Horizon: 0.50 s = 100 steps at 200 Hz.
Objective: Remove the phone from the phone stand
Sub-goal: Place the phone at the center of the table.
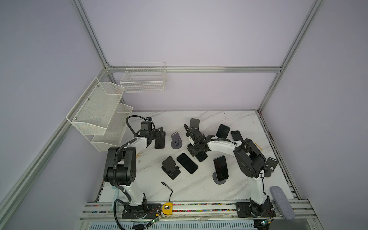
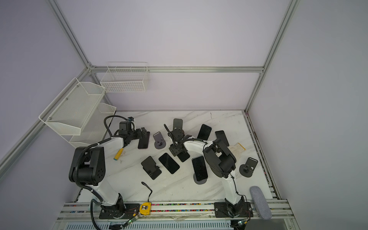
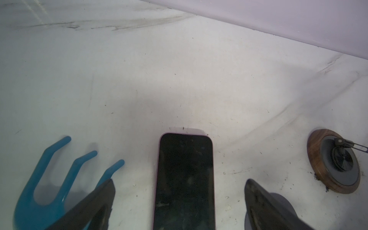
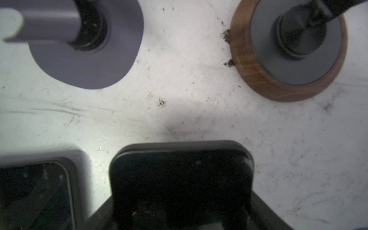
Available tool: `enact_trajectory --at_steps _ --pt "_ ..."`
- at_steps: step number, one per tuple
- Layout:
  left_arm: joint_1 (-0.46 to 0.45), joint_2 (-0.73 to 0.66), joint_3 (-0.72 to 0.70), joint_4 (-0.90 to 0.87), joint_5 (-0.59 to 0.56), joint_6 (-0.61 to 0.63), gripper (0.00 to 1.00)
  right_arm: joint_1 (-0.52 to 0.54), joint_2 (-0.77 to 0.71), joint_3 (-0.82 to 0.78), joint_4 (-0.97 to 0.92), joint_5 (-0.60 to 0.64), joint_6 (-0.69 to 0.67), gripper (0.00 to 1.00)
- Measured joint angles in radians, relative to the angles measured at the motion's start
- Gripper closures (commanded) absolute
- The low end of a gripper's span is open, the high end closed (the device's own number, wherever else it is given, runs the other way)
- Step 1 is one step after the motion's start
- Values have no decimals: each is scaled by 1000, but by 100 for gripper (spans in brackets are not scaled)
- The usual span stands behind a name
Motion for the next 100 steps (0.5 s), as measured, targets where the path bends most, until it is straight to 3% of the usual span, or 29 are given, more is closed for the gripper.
enact_trajectory --at_steps 100 --pt "0 -2 0 13 3 0 0 0 0 -3 3 -2 1 20"
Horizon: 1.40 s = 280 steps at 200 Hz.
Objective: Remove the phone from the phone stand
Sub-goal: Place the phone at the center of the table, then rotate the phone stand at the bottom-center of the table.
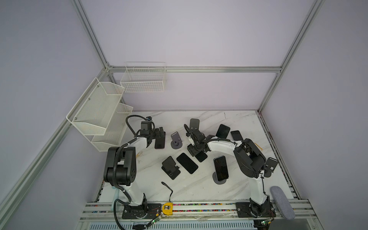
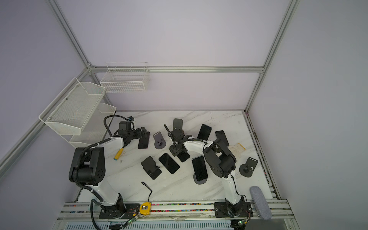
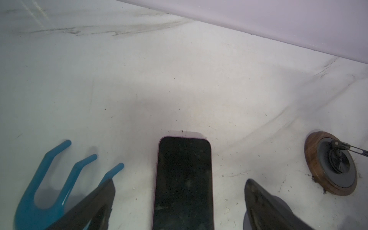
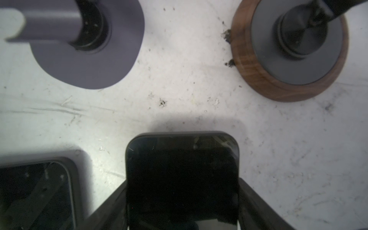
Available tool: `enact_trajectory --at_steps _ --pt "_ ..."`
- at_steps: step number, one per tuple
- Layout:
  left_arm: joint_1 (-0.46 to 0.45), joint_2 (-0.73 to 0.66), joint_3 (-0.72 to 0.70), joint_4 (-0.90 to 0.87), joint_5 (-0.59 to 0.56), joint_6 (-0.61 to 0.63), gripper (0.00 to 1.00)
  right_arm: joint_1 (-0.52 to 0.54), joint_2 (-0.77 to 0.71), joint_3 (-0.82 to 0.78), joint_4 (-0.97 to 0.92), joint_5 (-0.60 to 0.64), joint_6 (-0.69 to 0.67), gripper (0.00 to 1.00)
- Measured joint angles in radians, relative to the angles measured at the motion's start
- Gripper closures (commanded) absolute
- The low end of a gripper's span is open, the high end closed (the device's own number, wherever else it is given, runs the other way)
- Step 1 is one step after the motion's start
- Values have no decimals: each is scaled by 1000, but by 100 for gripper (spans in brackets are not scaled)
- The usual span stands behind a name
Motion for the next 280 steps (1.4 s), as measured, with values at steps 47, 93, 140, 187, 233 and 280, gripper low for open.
enact_trajectory --at_steps 47,93,140,187,233,280 --pt "0 0 0 0 1 0 0 0 0 0 0 0 0 18" --pt "0 0 0 0 1 0 0 0 0 0 0 0 0 18" --pt "0 0 0 0 1 0 0 0 -16 1 -34 -9 19 16" --pt "0 -2 -4 2 0 0 0 0 -192 1 -41 19 93 13" --pt "0 -11 -14 10 -6 0 0 0 -486 -19 90 127 149 9" --pt "0 -11 -14 8 -9 -1 0 0 -619 -80 117 288 195 7"
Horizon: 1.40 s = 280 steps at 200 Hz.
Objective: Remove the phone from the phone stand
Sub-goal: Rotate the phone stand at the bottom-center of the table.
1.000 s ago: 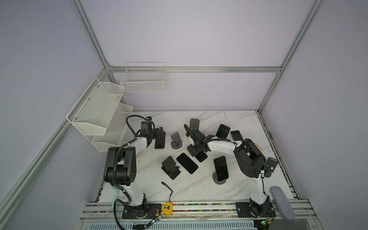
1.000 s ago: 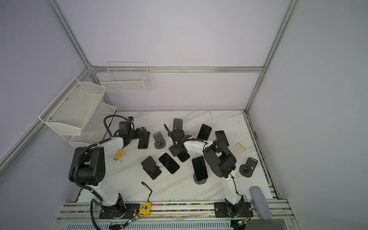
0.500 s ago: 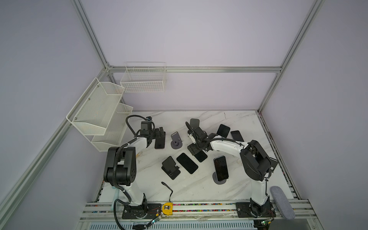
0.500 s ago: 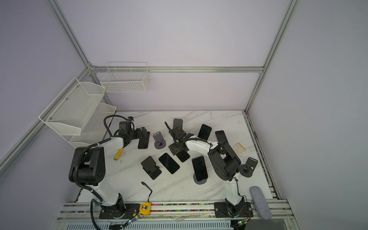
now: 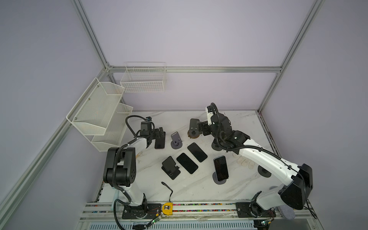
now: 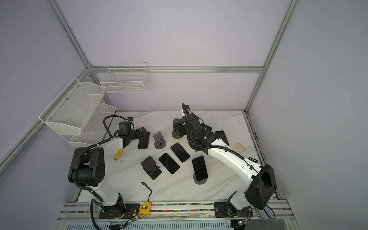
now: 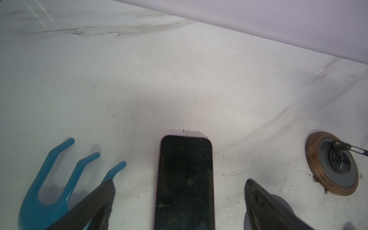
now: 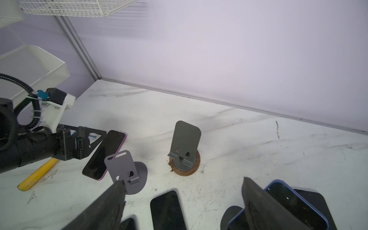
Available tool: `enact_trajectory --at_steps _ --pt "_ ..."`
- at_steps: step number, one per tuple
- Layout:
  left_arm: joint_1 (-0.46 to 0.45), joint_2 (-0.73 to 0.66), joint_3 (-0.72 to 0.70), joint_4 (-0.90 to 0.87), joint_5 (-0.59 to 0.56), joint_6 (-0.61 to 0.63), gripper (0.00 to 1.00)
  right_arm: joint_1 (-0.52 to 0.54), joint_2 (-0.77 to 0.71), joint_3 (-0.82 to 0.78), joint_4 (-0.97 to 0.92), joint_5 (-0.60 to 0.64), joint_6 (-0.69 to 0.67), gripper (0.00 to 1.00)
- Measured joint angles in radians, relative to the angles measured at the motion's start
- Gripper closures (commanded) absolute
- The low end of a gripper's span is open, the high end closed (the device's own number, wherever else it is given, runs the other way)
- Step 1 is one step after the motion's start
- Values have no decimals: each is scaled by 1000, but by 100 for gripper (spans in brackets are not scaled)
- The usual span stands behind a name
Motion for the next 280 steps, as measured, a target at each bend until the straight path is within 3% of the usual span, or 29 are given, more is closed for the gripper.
enact_trajectory --at_steps 86,167,280 --pt "0 0 0 -5 0 0 0 -1 -185 -74 -375 -114 113 3" --pt "13 0 0 -5 15 -1 0 -1 -242 -162 -650 -299 200 3" --pt "20 0 0 14 27 -18 0 13 -273 -302 -722 -341 201 8"
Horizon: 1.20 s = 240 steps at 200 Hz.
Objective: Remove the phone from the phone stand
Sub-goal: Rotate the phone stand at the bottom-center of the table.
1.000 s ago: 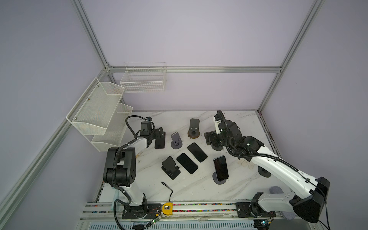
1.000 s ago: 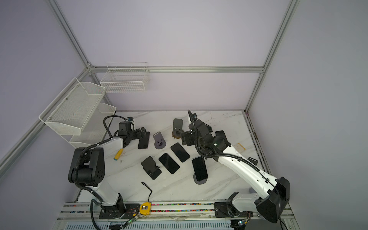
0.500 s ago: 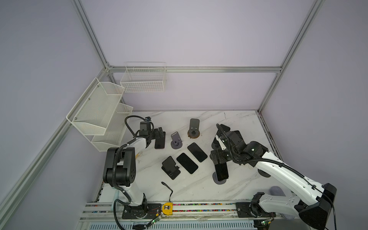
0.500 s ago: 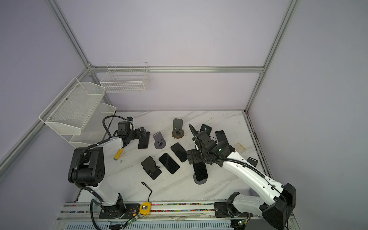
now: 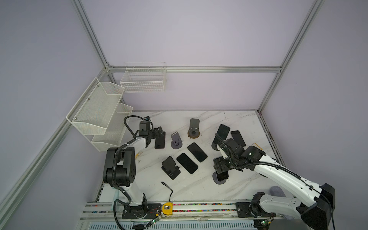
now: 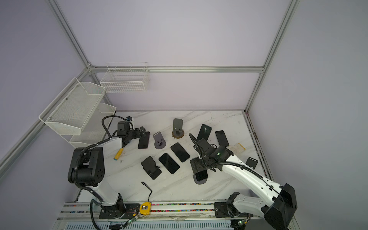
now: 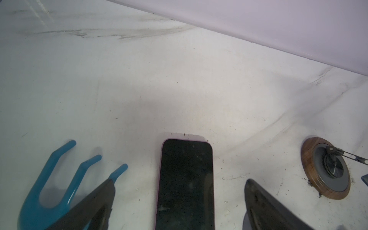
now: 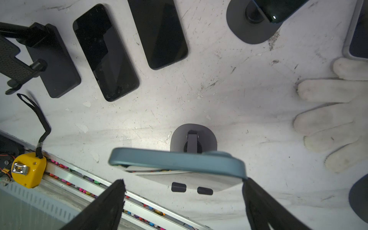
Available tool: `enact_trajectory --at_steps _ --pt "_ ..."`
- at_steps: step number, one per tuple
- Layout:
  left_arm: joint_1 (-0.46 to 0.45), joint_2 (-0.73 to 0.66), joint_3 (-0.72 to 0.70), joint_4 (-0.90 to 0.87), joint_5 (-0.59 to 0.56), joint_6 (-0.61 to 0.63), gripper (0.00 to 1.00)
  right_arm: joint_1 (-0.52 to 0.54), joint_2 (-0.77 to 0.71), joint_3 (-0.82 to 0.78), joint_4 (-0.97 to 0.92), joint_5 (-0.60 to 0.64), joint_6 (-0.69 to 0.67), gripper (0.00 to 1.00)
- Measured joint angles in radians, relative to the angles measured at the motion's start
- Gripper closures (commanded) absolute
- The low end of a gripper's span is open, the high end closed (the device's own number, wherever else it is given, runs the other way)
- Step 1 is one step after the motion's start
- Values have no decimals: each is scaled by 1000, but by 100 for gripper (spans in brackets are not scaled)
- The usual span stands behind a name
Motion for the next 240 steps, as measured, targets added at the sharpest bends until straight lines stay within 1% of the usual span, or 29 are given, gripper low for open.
enact_trajectory --at_steps 33,78,97,131,168,212,240 --pt "0 0 0 0 2 0 0 19 11 0 6 29 19 8" --pt "6 0 0 -1 7 -5 0 144 71 16 23 119 136 9" --pt "11 0 0 0 10 -8 0 174 100 27 22 162 178 10" --pt "14 0 0 -1 12 -8 0 175 101 30 9 216 220 10" --pt "14 0 0 -1 14 -8 0 175 99 30 10 246 237 9" --pt "14 0 0 -1 14 -8 0 175 99 30 32 255 246 17" --pt "14 0 0 -5 14 -8 0 175 99 30 37 256 250 20"
